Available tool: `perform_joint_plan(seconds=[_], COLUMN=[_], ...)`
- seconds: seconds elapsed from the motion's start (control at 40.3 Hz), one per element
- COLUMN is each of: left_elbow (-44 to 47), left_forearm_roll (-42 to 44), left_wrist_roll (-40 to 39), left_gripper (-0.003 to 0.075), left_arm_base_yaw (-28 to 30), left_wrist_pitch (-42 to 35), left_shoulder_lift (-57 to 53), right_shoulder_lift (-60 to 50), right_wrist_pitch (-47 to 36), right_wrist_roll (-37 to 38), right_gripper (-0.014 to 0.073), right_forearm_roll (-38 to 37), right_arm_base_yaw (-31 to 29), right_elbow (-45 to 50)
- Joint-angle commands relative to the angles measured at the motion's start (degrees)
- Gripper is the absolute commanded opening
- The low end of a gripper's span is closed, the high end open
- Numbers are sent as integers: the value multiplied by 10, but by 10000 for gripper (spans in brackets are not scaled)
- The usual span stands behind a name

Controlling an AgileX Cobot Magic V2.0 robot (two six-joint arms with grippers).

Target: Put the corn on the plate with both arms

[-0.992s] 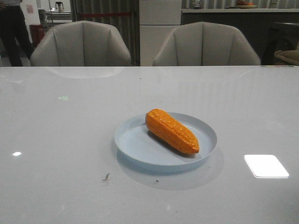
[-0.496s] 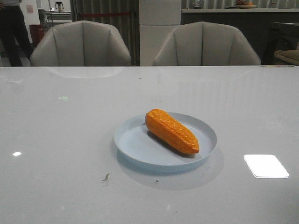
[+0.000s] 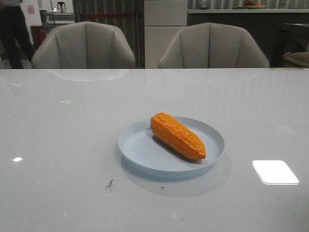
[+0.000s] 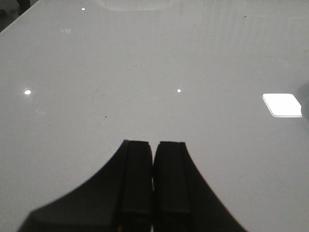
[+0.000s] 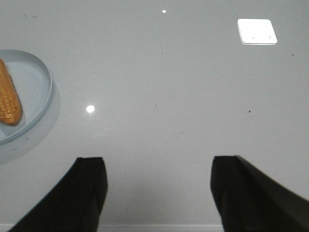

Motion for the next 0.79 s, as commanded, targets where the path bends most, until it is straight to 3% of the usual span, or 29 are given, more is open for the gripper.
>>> perform_joint_plan(seconds=[0.0, 0.198, 0.769], left_elbow=[19, 21, 21], left_forearm_roll=[-1, -1, -1], left_wrist_roll=[-4, -4, -4], left_gripper=[102, 102, 101], left_arm_base_yaw=[1, 1, 1], left_wrist_pitch=[-53, -24, -21], left_shoulder_lift=[-45, -119, -115], right_shoulder_lift=[1, 1, 1], right_wrist_pitch=[-41, -41, -40], right_wrist_roll=[-1, -1, -1], right_gripper=[562, 562, 562], right_forearm_roll=[0, 0, 0], right_arm_base_yaw=[-3, -3, -3], right_elbow=[-15, -15, -15])
